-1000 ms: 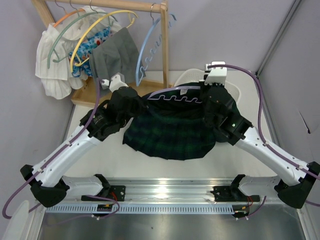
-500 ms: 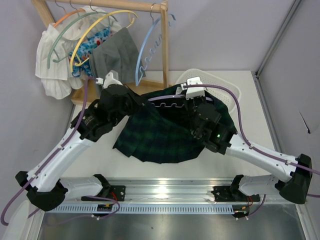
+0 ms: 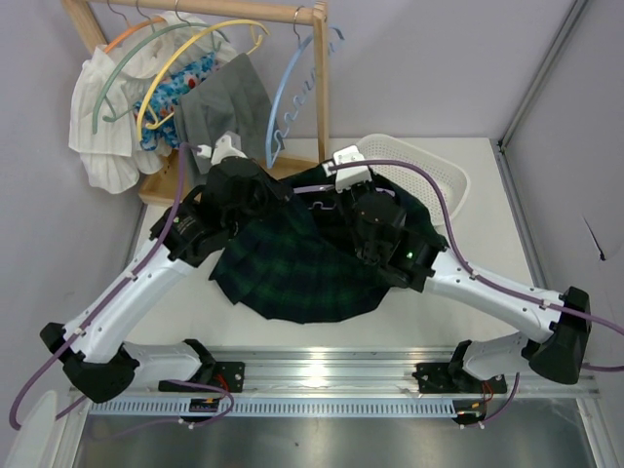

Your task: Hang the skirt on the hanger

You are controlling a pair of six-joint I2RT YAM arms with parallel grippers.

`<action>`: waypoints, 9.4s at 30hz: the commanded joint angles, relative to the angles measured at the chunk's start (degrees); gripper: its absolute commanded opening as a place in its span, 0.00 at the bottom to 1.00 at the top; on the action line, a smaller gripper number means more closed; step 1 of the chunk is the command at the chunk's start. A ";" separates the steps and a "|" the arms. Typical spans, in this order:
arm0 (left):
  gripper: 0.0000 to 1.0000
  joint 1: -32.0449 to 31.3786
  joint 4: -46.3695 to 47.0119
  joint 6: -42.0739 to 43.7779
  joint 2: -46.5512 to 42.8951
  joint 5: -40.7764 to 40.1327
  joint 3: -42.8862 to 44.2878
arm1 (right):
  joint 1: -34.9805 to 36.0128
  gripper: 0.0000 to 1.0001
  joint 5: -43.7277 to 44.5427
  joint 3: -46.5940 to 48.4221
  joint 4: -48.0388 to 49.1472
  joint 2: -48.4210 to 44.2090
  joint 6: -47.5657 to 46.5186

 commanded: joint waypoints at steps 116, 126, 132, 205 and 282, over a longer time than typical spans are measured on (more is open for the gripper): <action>0.00 -0.24 1.30 57.83 4.29 34.18 16.75 | -21.44 0.99 -48.85 36.48 -46.24 -2.92 27.97; 0.00 -0.15 2.71 55.81 0.69 34.62 17.62 | -29.17 0.99 -37.08 30.17 -52.39 -10.13 28.16; 0.00 -0.15 -0.09 54.58 -0.19 31.73 21.30 | -37.52 0.99 -39.97 21.99 -48.71 -13.30 30.08; 0.00 -0.15 -0.45 54.05 -4.94 29.70 19.73 | -37.46 0.66 -60.28 33.77 -53.43 -5.13 30.70; 0.00 -0.24 -0.80 54.22 -4.68 24.17 14.82 | -15.39 0.00 -16.52 66.20 -62.06 13.60 21.39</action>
